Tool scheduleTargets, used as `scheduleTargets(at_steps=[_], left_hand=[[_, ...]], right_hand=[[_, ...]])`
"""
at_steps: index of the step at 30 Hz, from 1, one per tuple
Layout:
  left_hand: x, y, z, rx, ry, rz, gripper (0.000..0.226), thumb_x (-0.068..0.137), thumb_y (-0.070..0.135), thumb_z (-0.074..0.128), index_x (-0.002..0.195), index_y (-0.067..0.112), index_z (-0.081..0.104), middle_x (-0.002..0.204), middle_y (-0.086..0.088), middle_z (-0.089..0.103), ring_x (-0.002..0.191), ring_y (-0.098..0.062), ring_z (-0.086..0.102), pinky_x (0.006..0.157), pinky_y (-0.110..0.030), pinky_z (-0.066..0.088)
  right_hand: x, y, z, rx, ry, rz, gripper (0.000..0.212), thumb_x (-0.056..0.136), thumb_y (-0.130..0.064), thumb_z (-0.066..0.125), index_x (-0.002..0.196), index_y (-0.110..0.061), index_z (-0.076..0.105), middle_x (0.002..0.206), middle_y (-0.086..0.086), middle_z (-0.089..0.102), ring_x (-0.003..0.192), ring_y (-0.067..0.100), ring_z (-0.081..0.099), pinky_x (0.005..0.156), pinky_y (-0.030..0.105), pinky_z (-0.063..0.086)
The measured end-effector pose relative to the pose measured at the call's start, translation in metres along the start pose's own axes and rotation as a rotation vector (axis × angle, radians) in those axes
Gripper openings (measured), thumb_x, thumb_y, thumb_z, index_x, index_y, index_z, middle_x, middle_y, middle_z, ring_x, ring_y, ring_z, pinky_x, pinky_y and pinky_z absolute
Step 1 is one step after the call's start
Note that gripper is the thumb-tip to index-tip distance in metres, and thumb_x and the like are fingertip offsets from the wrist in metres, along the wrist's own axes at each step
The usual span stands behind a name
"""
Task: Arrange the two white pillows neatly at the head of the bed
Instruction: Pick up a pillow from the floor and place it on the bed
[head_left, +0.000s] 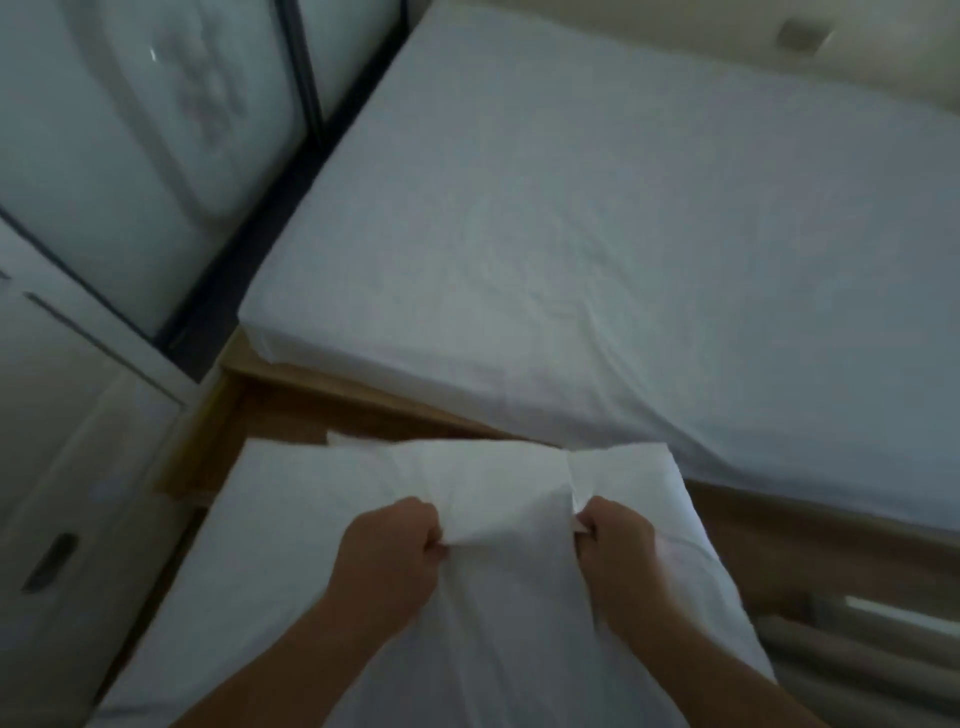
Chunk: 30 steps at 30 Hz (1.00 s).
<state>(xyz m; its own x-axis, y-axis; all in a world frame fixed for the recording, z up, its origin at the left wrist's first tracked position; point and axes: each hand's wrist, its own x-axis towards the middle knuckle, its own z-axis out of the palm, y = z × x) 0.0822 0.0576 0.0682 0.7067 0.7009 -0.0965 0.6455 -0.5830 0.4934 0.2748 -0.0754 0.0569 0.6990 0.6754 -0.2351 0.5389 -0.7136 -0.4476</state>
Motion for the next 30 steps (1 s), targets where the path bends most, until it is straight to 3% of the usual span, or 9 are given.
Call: scheduleTargets(at_steps=[2,5,10,18,21,24,27,30], left_hand=[[0.015,0.040,-0.033,-0.013,0.005,-0.008,0.016,0.072,0.017,0.070,0.063,0.013,0.058,0.066,-0.006,0.062,0.062,-0.026,0.058,0.058,-0.031,0.040],[0.046,0.104,-0.070,-0.064,0.069,0.072,0.015,0.069,0.013,0.071,0.063,0.010,0.058,0.065,-0.010,0.062,0.060,-0.031,0.059,0.056,-0.036,0.043],[0.135,0.214,-0.097,-0.058,0.074,0.177,0.011,0.072,0.014,0.068,0.068,0.012,0.058,0.076,-0.012,0.064,0.074,-0.036,0.060,0.062,-0.038,0.042],[0.375,0.364,-0.071,0.039,0.187,0.299,0.006,0.079,0.021,0.063,0.079,0.015,0.060,0.088,-0.008,0.064,0.086,-0.033,0.061,0.069,-0.035,0.042],[0.449,0.407,-0.045,0.041,0.263,0.342,0.005,0.084,0.022,0.058,0.081,0.019,0.059,0.086,-0.003,0.065,0.084,-0.028,0.061,0.066,-0.034,0.043],[0.500,0.417,-0.010,0.115,0.125,0.316,0.015,0.090,0.030,0.054,0.104,0.026,0.058,0.109,-0.001,0.061,0.103,-0.026,0.056,0.078,-0.037,0.046],[0.502,0.396,0.024,0.261,-0.071,0.183,0.046,0.088,0.044,0.054,0.130,0.028,0.044,0.136,-0.003,0.047,0.124,-0.028,0.043,0.104,-0.048,0.035],[0.479,0.359,0.043,0.337,-0.149,0.126,0.054,0.087,0.051,0.049,0.136,0.030,0.035,0.144,-0.002,0.040,0.131,-0.027,0.037,0.111,-0.052,0.023]], right_hand=[[0.003,-0.010,-0.057,-0.034,0.069,0.008,0.018,0.078,-0.011,0.064,0.065,-0.014,0.054,0.074,0.007,0.062,0.074,0.029,0.055,0.060,0.036,0.033],[0.022,-0.012,-0.140,-0.072,0.207,0.020,0.007,0.077,-0.014,0.067,0.072,-0.013,0.062,0.082,0.009,0.066,0.085,0.031,0.059,0.061,0.036,0.033],[0.088,0.017,-0.252,0.007,0.372,0.013,0.016,0.074,-0.009,0.070,0.065,-0.014,0.057,0.073,0.011,0.063,0.078,0.035,0.060,0.058,0.038,0.041],[0.306,0.110,-0.381,0.034,0.597,-0.035,0.027,0.075,-0.003,0.071,0.060,-0.013,0.052,0.066,0.015,0.061,0.069,0.037,0.060,0.055,0.033,0.031],[0.384,0.152,-0.415,-0.026,0.490,-0.003,0.012,0.089,-0.010,0.059,0.082,-0.002,0.065,0.089,0.023,0.068,0.087,0.040,0.062,0.069,0.040,0.038],[0.428,0.185,-0.420,-0.013,0.270,0.094,0.036,0.095,-0.015,0.056,0.127,0.002,0.054,0.128,0.024,0.057,0.118,0.038,0.052,0.099,0.038,0.032],[0.427,0.203,-0.394,0.004,0.104,0.124,0.044,0.095,-0.025,0.056,0.136,-0.009,0.048,0.137,0.017,0.051,0.126,0.032,0.046,0.104,0.034,0.030],[0.408,0.208,-0.360,-0.005,-0.026,0.108,0.045,0.094,-0.032,0.057,0.135,-0.015,0.049,0.140,0.013,0.049,0.127,0.030,0.045,0.106,0.038,0.033]])
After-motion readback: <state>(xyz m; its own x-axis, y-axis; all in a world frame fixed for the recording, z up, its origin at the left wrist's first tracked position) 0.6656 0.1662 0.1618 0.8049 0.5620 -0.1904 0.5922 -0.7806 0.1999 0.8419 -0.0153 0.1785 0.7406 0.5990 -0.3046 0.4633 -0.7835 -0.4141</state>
